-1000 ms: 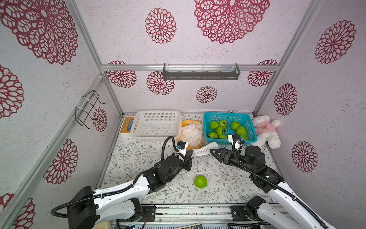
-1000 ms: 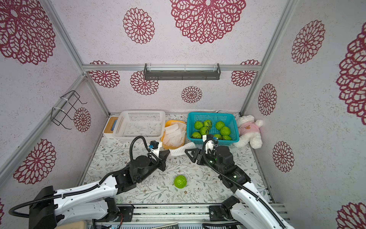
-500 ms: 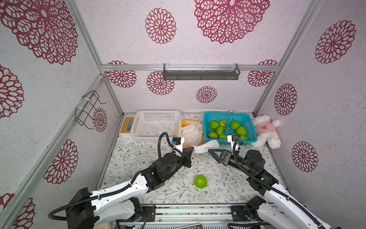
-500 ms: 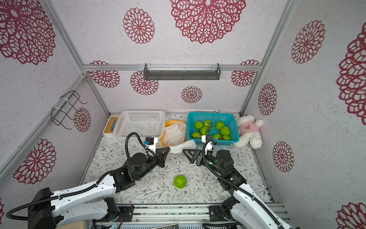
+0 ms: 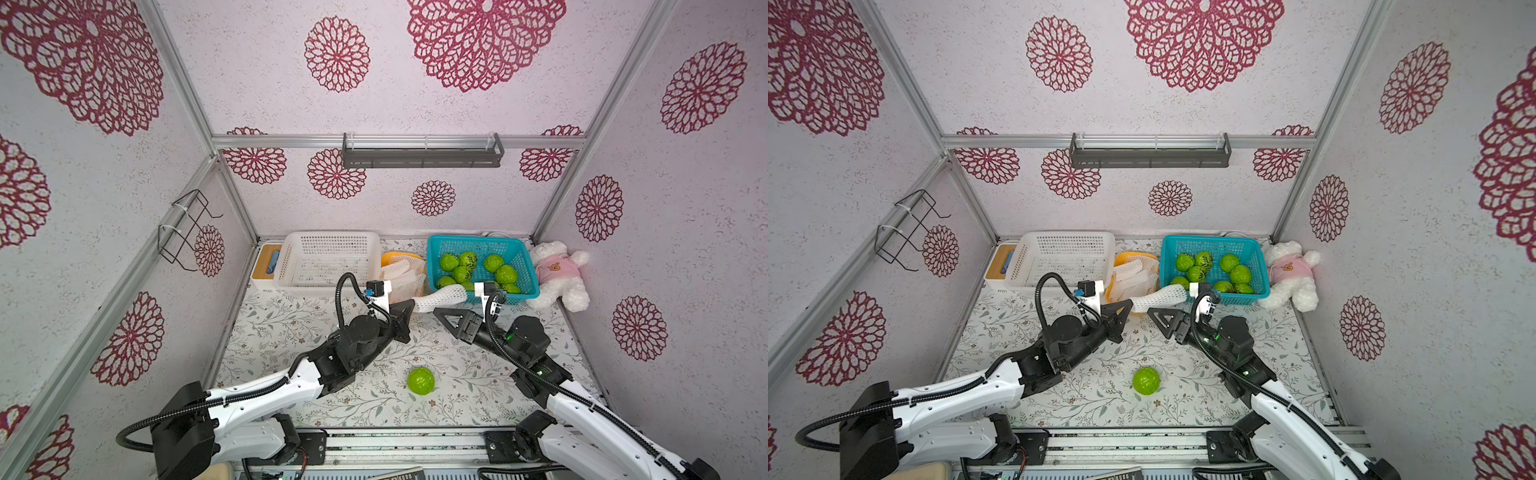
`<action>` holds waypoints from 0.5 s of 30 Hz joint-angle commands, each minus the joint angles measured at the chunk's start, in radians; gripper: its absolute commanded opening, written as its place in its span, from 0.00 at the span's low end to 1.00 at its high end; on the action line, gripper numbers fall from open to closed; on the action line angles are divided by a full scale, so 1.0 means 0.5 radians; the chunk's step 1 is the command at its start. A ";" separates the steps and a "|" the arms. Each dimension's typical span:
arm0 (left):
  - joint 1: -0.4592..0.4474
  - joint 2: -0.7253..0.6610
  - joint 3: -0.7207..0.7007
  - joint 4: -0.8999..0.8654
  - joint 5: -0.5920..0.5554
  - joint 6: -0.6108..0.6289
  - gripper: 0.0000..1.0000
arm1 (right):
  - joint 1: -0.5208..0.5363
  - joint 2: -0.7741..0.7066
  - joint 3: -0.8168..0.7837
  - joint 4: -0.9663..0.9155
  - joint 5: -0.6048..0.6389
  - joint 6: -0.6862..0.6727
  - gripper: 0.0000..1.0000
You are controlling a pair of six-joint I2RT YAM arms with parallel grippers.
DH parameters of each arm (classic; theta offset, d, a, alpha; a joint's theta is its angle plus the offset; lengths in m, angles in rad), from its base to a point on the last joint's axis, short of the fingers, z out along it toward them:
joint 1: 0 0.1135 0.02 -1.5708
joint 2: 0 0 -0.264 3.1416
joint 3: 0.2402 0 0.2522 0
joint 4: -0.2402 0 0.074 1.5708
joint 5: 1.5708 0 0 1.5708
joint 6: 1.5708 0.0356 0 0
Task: Sleeve custard apples in foam nets
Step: Open the foam net.
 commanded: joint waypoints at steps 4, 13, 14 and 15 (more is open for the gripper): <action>0.007 0.058 0.088 0.141 -0.021 -0.069 0.00 | 0.011 0.045 0.017 0.211 0.117 -0.021 0.86; 0.008 0.112 0.098 0.226 0.053 -0.159 0.00 | 0.008 0.168 0.019 0.404 0.206 -0.014 0.78; 0.008 0.126 0.101 0.242 0.069 -0.171 0.00 | 0.008 0.196 0.025 0.444 0.196 -0.007 0.76; 0.005 0.134 0.101 0.247 0.079 -0.181 0.00 | 0.008 0.221 0.031 0.477 0.186 0.000 0.74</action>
